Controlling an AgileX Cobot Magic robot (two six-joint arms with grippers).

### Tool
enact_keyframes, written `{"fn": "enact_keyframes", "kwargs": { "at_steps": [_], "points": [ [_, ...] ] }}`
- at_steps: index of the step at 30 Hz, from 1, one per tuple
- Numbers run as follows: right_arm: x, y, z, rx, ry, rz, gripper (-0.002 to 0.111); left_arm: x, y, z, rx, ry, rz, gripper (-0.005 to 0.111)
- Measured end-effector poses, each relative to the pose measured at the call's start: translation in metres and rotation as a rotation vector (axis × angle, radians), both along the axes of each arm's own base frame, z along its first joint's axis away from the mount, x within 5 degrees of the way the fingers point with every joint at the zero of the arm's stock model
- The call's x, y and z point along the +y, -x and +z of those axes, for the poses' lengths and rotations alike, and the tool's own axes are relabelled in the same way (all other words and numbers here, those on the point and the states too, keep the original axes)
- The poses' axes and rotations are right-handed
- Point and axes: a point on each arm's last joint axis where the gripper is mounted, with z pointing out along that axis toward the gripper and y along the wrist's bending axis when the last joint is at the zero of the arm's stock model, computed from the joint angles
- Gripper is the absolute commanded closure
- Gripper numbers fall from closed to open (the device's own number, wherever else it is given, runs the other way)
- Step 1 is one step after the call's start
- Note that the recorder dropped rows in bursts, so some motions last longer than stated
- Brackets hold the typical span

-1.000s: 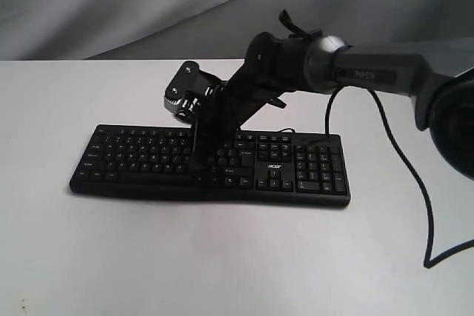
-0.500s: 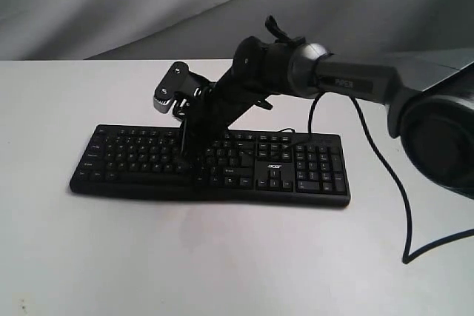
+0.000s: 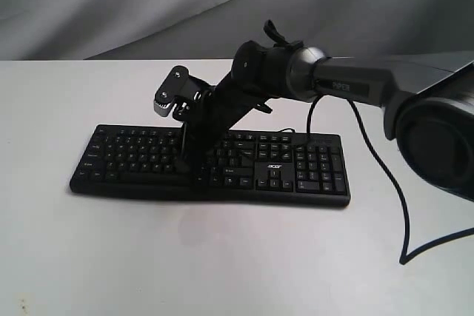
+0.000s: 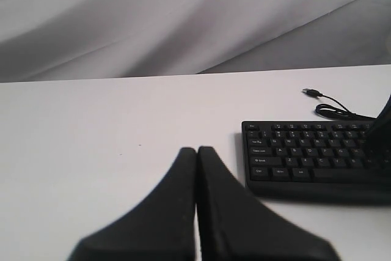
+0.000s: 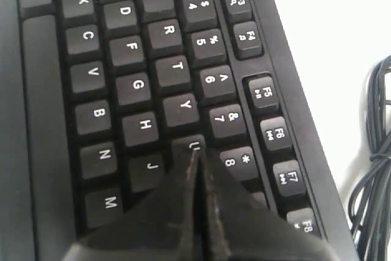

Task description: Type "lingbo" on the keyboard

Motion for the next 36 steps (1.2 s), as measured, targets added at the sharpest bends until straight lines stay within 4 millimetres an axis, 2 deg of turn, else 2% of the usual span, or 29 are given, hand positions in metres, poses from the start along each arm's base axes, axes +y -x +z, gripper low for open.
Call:
{"fn": "enact_keyframes", "kwargs": {
  "at_steps": [7,10,11,12,14,19,22,27,32,36],
  "points": [
    [0.000,0.000,-0.002,0.004,0.001,-0.001,0.108,0.000,0.000,0.000,0.000,0.000,0.000,0.106],
    [0.002,0.002,0.009,-0.016,0.001,0.016,0.108,0.000,0.000,0.000,0.000,0.000,0.000,0.106],
    [0.005,0.005,0.020,-0.033,-0.006,0.028,0.108,0.000,0.000,0.000,0.000,0.000,0.000,0.106],
    [0.010,0.010,0.028,-0.043,-0.015,0.044,0.108,0.000,0.000,0.000,0.000,0.000,0.000,0.106],
    [0.019,0.018,0.033,-0.041,-0.019,0.068,0.108,0.000,0.000,0.000,0.000,0.000,0.000,0.106],
    [0.028,0.028,0.032,-0.017,-0.017,0.091,0.108,0.000,0.000,0.000,0.000,0.000,0.000,0.106],
    [0.029,0.029,0.028,-0.004,-0.012,0.093,0.108,0.000,0.000,0.000,0.000,0.000,0.000,0.106],
    [0.029,0.030,0.012,0.039,0.012,0.094,0.108,0.000,0.000,0.000,0.000,0.000,0.000,0.106],
    [0.028,0.031,0.012,0.040,0.020,0.099,0.108,0.000,0.000,0.000,0.000,0.000,0.000,0.106],
    [0.028,0.031,0.005,0.050,0.031,0.100,0.108,0.000,0.000,0.000,0.000,0.000,0.000,0.106]
  ]
}}
